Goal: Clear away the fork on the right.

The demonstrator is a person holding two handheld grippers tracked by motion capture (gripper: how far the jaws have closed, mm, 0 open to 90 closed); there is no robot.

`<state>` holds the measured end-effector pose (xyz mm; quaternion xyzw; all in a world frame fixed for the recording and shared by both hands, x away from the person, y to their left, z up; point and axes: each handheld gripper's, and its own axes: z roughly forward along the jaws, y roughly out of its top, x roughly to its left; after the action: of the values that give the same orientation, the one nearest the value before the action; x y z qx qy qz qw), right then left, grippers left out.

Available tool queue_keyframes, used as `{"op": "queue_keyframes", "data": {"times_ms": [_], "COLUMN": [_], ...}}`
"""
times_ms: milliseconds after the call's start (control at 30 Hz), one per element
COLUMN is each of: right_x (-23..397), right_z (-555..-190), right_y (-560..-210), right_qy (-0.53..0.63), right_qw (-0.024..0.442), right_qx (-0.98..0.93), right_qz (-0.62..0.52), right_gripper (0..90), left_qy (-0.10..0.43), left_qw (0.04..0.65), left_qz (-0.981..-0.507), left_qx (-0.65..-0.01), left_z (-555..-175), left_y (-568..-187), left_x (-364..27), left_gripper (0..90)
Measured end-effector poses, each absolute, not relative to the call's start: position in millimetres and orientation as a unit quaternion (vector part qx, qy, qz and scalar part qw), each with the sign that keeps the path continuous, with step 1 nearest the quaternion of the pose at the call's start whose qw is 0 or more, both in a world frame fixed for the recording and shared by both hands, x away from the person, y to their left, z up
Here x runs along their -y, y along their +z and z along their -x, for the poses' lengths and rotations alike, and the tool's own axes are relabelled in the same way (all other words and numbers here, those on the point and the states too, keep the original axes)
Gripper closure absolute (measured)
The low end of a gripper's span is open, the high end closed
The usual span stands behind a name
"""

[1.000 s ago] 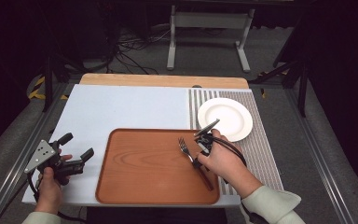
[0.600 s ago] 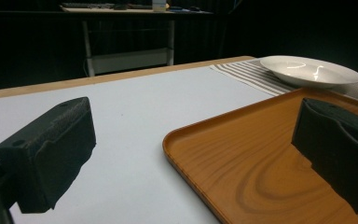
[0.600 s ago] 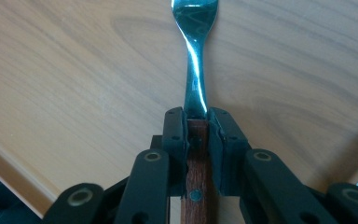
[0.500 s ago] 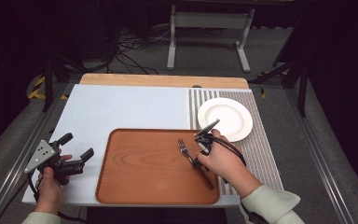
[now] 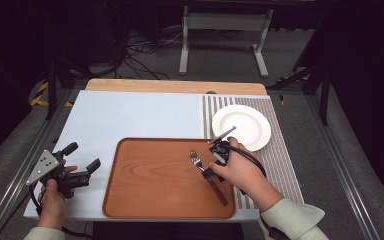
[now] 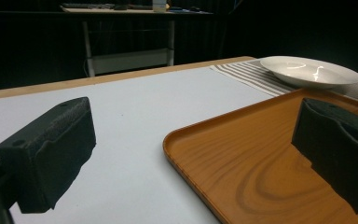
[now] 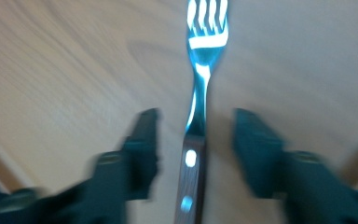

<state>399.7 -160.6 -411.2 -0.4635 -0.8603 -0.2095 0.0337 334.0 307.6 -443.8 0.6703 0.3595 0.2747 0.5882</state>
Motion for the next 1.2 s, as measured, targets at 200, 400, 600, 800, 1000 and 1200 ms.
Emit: {"op": "queue_keyframes", "data": {"times_ms": [200, 400, 600, 800, 1000, 1200], "right_x": [157, 151, 146, 145, 143, 140], "right_z": [-404, -406, -411, -418, -425, -427], "right_y": [-411, -405, -404, -410, -417, -424], "right_qy": [-0.272, -0.313, -0.356, -0.348, -0.339, -0.323], "right_qw": [-0.012, -0.037, -0.057, -0.053, -0.056, -0.071], "right_qx": [0.891, 0.899, 0.897, 0.908, 0.918, 0.926], "right_qz": [0.363, 0.302, 0.257, 0.227, 0.199, 0.181], "right_gripper": [17.6, 17.5, 18.4, 40.1, 63.7, 84.6], "left_qy": [0.275, 0.275, 0.275, 0.274, 0.274, 0.275], "left_qw": [0.588, 0.588, 0.588, 0.588, 0.588, 0.588], "left_qz": [-0.671, -0.671, -0.67, -0.671, -0.671, -0.671], "left_qx": [-0.358, -0.358, -0.36, -0.359, -0.36, -0.359], "left_z": [-334, -334, -334, -334, -334, -334], "left_y": [-444, -444, -444, -444, -444, -444], "left_x": [-308, -307, -308, -307, -308, -308], "left_gripper": [0.2, 0.2, 0.2, 0.2, 0.2, 0.2]}}
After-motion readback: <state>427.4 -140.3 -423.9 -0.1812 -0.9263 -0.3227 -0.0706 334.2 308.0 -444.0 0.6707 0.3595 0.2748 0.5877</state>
